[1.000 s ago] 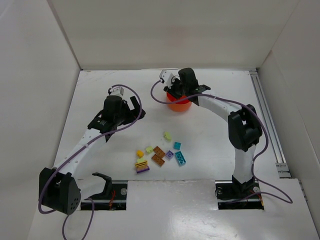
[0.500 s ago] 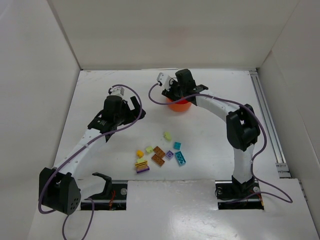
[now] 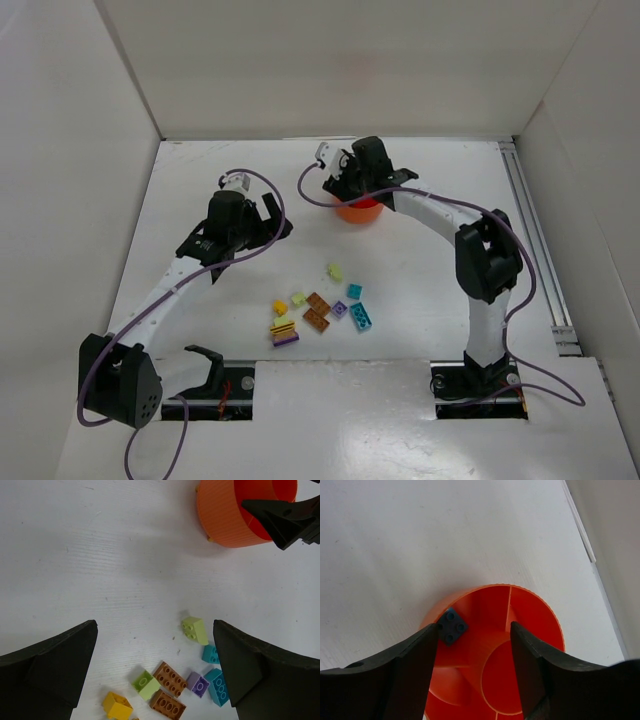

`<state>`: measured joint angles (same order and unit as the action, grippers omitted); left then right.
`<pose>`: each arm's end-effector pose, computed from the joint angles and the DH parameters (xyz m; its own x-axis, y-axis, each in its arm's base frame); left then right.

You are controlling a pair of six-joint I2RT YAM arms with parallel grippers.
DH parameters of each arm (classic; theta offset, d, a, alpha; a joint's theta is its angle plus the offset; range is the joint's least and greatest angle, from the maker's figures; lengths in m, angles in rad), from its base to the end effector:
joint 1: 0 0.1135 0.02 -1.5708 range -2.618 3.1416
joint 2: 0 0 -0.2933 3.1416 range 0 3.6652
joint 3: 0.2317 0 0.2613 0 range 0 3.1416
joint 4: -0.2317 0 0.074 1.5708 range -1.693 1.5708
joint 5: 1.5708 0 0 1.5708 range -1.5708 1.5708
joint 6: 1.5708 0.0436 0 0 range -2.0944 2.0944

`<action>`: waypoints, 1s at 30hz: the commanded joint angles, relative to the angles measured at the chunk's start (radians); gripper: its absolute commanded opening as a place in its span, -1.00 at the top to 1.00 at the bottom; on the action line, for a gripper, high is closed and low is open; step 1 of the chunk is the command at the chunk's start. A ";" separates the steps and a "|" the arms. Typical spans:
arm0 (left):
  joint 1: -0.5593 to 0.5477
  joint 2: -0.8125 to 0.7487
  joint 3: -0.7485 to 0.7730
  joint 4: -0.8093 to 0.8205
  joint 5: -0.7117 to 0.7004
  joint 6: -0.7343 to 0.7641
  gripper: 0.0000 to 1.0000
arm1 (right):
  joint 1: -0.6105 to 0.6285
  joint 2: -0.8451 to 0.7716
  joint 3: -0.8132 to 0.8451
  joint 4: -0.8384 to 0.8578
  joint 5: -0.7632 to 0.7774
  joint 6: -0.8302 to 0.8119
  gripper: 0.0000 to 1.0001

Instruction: Sort the legos into containers by color

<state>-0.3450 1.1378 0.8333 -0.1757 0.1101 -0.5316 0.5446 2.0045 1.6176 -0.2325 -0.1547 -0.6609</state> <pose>0.2446 -0.0930 0.3065 -0.5916 -0.3228 -0.7388 0.1485 0.8571 -0.4933 0.4214 0.2631 0.2713 -0.0119 -0.7163 -0.6977 -0.7936 0.4313 -0.4292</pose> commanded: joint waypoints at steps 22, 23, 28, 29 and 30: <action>-0.107 -0.131 -0.026 -0.054 0.045 -0.042 -1.00 | 0.385 -0.748 -0.703 -0.212 0.219 0.745 -0.69; -0.107 -0.131 -0.039 -0.068 0.030 -0.056 -1.00 | 0.441 -0.762 -0.728 -0.202 0.219 0.774 -0.69; -0.120 -0.216 -0.089 -0.120 0.007 -0.091 -1.00 | 0.577 -0.753 -0.835 -0.171 0.308 0.998 -0.69; -0.120 -0.229 -0.098 -0.120 -0.004 -0.100 -1.00 | 0.589 -0.753 -0.835 -0.171 0.348 1.032 -0.69; -0.120 -0.245 -0.114 -0.130 -0.004 -0.110 -1.00 | 0.610 -0.736 -0.851 -0.171 0.365 1.064 -0.66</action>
<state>-0.4629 0.9463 0.7467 -0.2756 0.1299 -0.6037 1.1168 1.2747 0.7753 -0.4404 0.1024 0.2253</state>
